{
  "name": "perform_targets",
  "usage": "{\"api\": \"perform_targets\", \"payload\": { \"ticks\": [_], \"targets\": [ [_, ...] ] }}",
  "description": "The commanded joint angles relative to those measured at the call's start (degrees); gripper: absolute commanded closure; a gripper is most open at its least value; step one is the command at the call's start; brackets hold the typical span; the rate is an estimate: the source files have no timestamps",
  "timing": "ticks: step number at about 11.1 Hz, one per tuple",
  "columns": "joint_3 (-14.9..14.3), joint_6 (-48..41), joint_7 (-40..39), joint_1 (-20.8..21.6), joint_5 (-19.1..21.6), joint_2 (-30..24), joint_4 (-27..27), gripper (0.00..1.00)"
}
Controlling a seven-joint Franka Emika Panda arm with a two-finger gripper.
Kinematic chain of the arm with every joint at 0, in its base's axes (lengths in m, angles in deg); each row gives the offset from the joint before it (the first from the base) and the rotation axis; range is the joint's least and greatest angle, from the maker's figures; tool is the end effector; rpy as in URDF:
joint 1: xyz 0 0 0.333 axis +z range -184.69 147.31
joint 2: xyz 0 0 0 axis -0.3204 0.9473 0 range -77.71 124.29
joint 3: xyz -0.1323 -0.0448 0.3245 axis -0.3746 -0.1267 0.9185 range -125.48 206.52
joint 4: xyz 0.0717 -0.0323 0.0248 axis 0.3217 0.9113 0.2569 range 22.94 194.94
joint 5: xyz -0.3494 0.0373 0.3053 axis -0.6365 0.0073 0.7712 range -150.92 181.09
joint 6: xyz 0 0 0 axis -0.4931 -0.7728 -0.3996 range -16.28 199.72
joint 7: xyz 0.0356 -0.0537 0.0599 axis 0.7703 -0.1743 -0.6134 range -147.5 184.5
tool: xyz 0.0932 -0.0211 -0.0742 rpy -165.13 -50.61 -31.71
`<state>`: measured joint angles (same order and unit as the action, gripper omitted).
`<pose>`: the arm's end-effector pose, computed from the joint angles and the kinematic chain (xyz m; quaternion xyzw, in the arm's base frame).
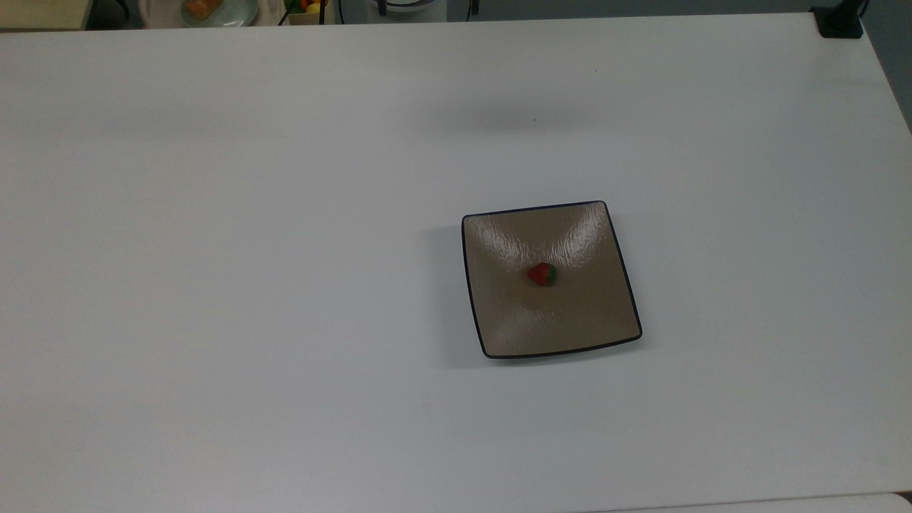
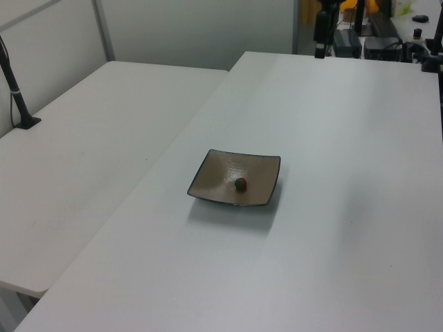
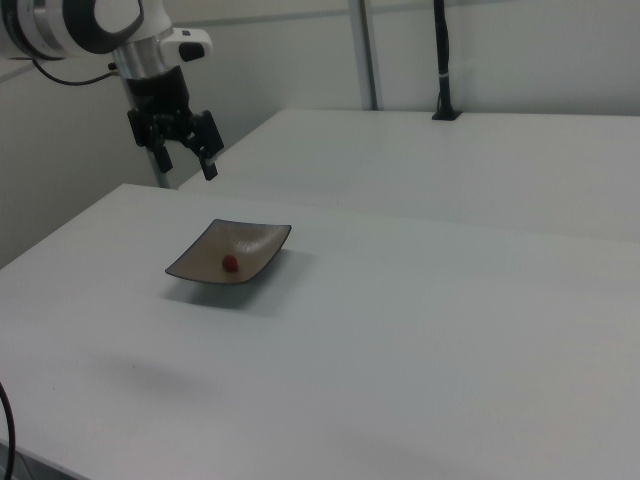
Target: Strawberries on a ceramic plate
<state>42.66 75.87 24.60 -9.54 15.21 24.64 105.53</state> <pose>0.6279 0.1253 0.6672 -0.9986 -0.0452 -0.0275 0.0058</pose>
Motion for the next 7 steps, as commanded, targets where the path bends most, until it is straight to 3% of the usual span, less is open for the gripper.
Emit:
{"api": "perform_targets", "payload": {
  "ticks": [1, 7],
  "targets": [
    [-0.8, 1.3, 0.7, 0.5, 3.0, -5.6, 8.6, 0.00],
    [-0.8, 11.8, -0.8, 0.0, 4.6, -5.8, 10.5, 0.00]
  ]
}}
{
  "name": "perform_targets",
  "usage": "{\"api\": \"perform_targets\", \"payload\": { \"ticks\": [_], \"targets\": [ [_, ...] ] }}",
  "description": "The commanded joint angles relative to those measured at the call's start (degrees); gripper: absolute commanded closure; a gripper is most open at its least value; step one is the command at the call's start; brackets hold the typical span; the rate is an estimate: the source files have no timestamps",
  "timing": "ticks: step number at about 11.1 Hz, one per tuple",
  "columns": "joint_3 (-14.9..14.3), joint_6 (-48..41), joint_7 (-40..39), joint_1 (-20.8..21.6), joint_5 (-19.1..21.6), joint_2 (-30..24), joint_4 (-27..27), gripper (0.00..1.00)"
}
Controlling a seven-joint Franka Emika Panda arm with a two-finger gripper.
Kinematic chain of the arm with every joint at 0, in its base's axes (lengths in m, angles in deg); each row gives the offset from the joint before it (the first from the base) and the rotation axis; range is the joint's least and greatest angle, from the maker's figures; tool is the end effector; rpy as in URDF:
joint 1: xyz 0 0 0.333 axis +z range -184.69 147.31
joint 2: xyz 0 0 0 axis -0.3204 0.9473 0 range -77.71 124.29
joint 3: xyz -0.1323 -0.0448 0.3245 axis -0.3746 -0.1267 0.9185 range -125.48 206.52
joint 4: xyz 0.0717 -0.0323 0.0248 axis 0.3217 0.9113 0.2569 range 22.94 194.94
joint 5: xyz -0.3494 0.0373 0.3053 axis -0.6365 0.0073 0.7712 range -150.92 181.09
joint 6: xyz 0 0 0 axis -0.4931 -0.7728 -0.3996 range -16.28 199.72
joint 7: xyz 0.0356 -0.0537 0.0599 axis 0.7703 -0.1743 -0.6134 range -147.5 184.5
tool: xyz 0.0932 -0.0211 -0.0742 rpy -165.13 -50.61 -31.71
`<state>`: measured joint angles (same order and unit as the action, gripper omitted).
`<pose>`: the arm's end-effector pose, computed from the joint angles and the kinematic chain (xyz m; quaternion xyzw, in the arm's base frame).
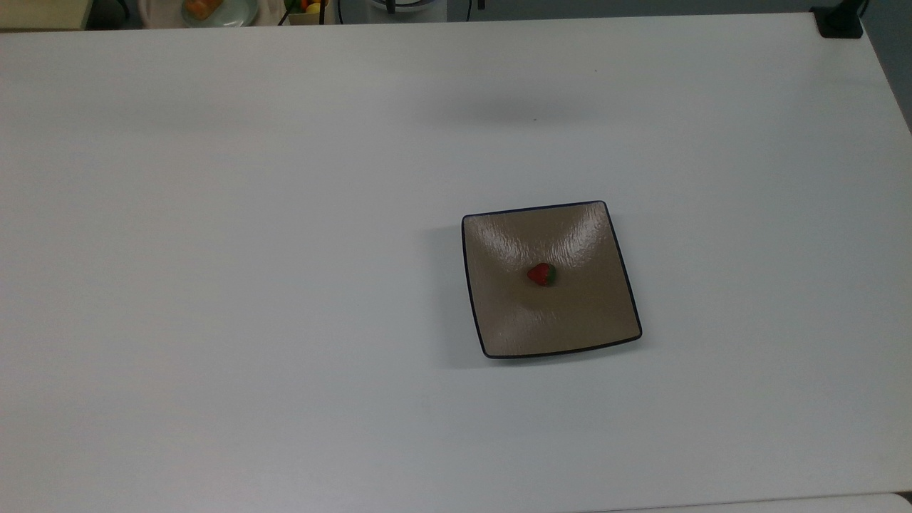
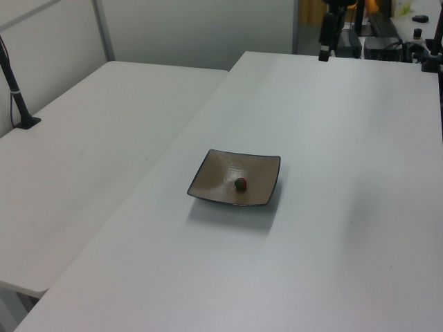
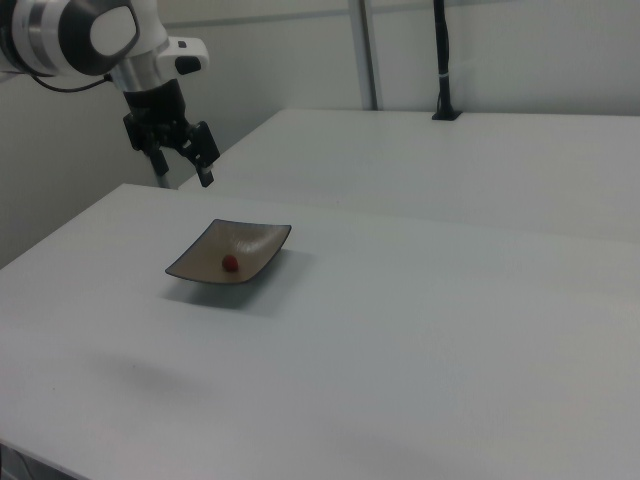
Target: Strawberries on a ceramic plate
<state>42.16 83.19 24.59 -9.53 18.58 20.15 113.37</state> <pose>0.6129 0.1240 0.6535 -0.9969 -0.0384 -0.0576 0.0385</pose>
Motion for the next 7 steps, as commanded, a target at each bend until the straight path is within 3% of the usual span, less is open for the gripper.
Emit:
{"api": "perform_targets", "payload": {
  "ticks": [1, 7],
  "targets": [
    [-0.3, 4.4, -0.8, 0.2, 1.2, -1.4, 2.9, 0.00],
    [-0.3, 4.6, -0.7, 0.0, 1.2, -1.2, 2.8, 0.00]
  ]
}}
